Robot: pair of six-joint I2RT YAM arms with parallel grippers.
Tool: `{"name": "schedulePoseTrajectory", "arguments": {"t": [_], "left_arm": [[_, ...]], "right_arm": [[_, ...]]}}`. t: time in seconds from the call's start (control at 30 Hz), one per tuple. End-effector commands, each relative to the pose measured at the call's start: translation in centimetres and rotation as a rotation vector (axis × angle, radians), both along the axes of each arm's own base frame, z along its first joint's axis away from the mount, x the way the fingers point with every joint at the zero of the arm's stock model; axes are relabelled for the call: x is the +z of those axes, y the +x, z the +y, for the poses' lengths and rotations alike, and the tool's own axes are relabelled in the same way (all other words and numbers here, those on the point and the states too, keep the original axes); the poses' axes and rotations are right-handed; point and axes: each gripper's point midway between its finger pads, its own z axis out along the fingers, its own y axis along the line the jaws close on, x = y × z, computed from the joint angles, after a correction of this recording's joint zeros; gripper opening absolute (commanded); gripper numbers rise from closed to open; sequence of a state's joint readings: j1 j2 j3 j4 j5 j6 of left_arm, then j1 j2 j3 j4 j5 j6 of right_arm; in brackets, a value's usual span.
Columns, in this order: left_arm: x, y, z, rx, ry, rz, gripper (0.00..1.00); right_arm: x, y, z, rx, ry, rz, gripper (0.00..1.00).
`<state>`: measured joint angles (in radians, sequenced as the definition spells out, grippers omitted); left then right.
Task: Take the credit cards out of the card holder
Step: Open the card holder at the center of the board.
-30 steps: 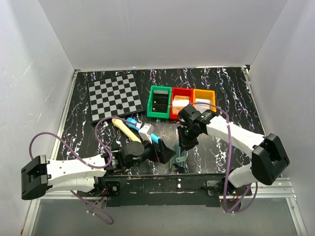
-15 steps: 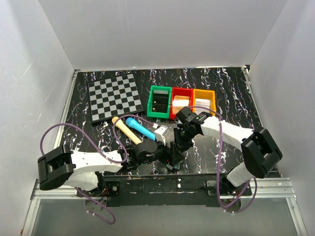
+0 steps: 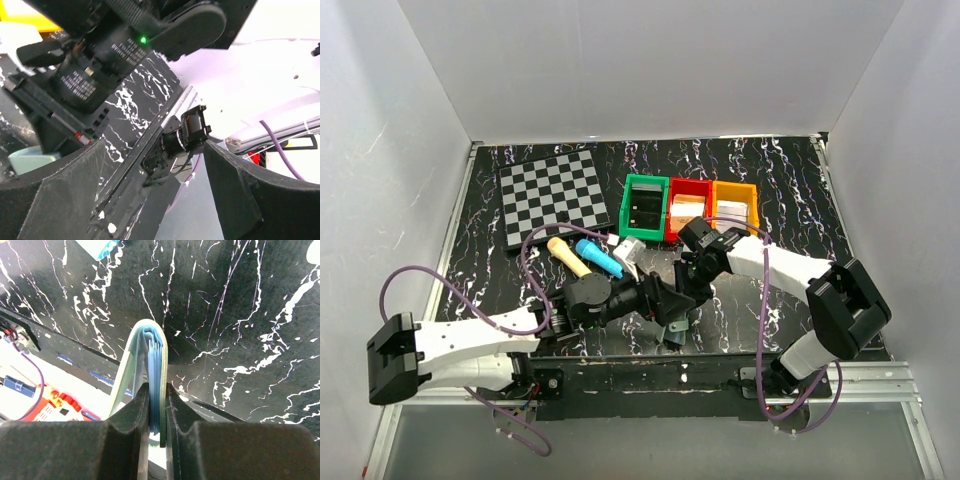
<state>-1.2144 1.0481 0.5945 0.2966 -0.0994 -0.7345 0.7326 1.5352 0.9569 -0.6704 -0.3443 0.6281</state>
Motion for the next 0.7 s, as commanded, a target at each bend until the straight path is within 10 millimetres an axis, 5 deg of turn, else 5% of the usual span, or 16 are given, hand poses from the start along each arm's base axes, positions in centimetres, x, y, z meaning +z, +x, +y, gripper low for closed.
{"name": "schedulePoseTrajectory", "arguments": {"t": [0.0, 0.3, 0.67], "left_arm": [[-1.0, -0.1, -2.0, -0.045, 0.043, 0.015, 0.80], [-5.1, -0.9, -4.7, -0.149, 0.109, 0.045, 0.76], [-9.6, -0.6, -3.0, -0.106, 0.219, 0.100, 0.72]], "right_arm": [[-0.4, 0.0, 0.0, 0.003, 0.010, 0.000, 0.01], [1.0, -0.5, 0.6, -0.002, 0.069, 0.003, 0.01], [1.8, -1.0, 0.9, -0.001, 0.115, 0.016, 0.01]]}}
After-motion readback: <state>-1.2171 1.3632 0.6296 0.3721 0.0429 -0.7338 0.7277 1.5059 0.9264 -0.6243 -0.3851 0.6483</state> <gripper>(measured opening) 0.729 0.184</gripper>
